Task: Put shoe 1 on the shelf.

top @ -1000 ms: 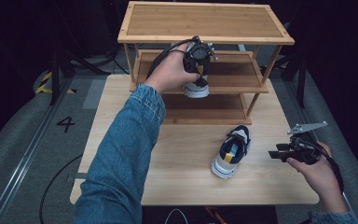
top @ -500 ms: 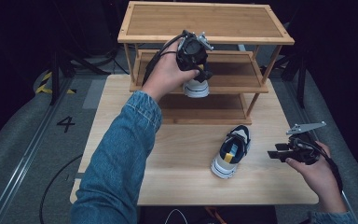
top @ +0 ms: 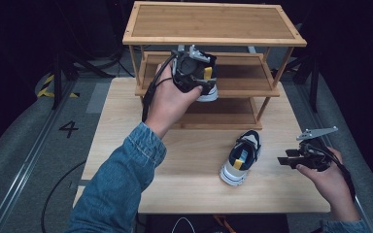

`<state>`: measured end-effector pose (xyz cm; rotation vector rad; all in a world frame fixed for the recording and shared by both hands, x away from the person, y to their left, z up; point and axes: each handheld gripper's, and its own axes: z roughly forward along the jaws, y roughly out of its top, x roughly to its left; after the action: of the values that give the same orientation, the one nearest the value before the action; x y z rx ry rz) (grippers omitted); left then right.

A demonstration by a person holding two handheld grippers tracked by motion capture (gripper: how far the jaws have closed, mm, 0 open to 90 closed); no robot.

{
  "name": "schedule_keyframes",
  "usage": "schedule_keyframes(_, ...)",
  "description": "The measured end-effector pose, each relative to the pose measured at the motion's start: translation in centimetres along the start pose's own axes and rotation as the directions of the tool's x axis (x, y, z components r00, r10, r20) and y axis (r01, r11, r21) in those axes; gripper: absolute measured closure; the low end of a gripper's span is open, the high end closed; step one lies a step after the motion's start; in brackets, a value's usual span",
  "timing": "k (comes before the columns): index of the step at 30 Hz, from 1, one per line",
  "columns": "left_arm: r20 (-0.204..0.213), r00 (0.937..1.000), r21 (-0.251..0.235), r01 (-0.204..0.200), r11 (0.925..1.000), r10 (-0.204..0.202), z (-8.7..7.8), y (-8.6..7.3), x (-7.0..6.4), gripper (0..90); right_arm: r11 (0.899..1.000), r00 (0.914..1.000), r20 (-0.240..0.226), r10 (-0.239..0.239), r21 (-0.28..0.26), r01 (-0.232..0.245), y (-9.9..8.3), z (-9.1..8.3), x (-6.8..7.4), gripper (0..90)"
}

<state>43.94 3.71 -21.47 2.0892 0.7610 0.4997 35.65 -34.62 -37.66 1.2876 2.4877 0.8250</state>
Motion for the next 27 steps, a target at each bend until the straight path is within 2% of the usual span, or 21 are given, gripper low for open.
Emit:
schedule_keyframes(3, -0.001, 0.9995, 0.005, 0.032, 0.9995, -0.032, 0.6, -0.8, -0.2, 57.0, 1.000, 1.0000, 0.000, 0.003, 0.002, -0.003, 0.0, 0.0, 0.0, 51.6)
schedule_keyframes(6, -0.018, 0.9989, -0.016, 0.044, 0.9989, -0.044, 1.3, -1.4, -0.6, 61.6, 1.000, 1.0000, 0.001, 0.004, 0.001, -0.004, 0.0, -0.1, 0.0, 51.6)
schedule_keyframes(7, -0.018, 0.9986, -0.023, 0.049, 0.9986, -0.049, 1.5, -1.5, -0.7, 66.0, 1.000, 1.0000, 0.000, 0.005, 0.002, -0.005, 0.0, 0.0, 0.0, 51.6)
schedule_keyframes(9, -0.003, 0.9994, -0.051, 0.034, 0.9981, -0.034, 2.3, -1.8, -0.8, 77.8, 1.000, 1.0000, -0.002, 0.005, 0.002, -0.005, 0.0, 0.0, -0.1, 51.6)
schedule_keyframes(12, -0.005, 0.9993, -0.037, 0.038, 0.9986, -0.038, 3.5, -2.0, -0.7, 87.1, 1.000, 1.0000, -0.005, 0.000, 0.003, 0.000, -0.1, 0.0, 0.0, 51.6)
schedule_keyframes(13, -0.012, 0.9989, -0.029, 0.045, 0.9986, -0.046, 3.9, -2.0, -0.6, 88.2, 1.000, 1.0000, -0.005, 0.002, 0.002, -0.002, -0.1, 0.0, 0.0, 51.6)
schedule_keyframes(16, -0.067, 0.9969, -0.015, 0.042, 0.9990, -0.042, 4.7, -2.2, 0.0, 89.6, 1.000, 1.0000, -0.006, 0.004, 0.000, -0.004, -0.1, -0.1, -0.1, 51.6)
schedule_keyframes(17, -0.055, 0.9965, -0.033, 0.061, 0.9976, -0.063, 4.9, -2.2, 0.2, 89.8, 1.000, 1.0000, -0.005, 0.002, -0.002, -0.002, -0.1, -0.1, -0.1, 51.6)
schedule_keyframes(18, -0.053, 0.9962, -0.031, 0.067, 0.9972, -0.069, 5.1, -2.2, 0.5, 89.8, 1.000, 1.0000, -0.005, 0.004, -0.002, -0.004, -0.1, -0.1, -0.1, 51.6)
schedule_keyframes(19, -0.064, 0.9951, -0.033, 0.073, 0.9968, -0.075, 5.3, -2.2, 0.7, 89.8, 1.000, 1.0000, -0.004, 0.005, -0.001, -0.005, -0.1, -0.1, -0.2, 51.6)
schedule_keyframes(21, -0.106, 0.9935, -0.005, 0.042, 0.9991, -0.042, 5.7, -1.9, 1.3, 89.7, 1.000, 1.0000, -0.005, 0.006, 0.000, -0.006, -0.1, -0.1, -0.2, 51.6)
schedule_keyframes(22, -0.113, 0.9924, -0.003, 0.047, 0.9989, -0.047, 5.9, -1.9, 1.5, 89.2, 1.000, 1.0000, -0.006, 0.005, 0.001, -0.005, -0.1, 0.0, -0.1, 51.6)
schedule_keyframes(25, -0.111, 0.9908, -0.009, 0.077, 0.9970, -0.077, 6.6, -1.7, 2.5, 87.5, 1.000, 1.0000, -0.005, -0.003, 0.000, 0.003, 0.0, 0.0, 0.0, 51.6)
schedule_keyframes(27, -0.107, 0.9911, -0.014, 0.078, 0.9969, -0.079, 7.1, -1.6, 2.9, 85.6, 1.000, 1.0000, -0.006, -0.001, 0.001, 0.001, 0.0, 0.1, 0.0, 51.6)
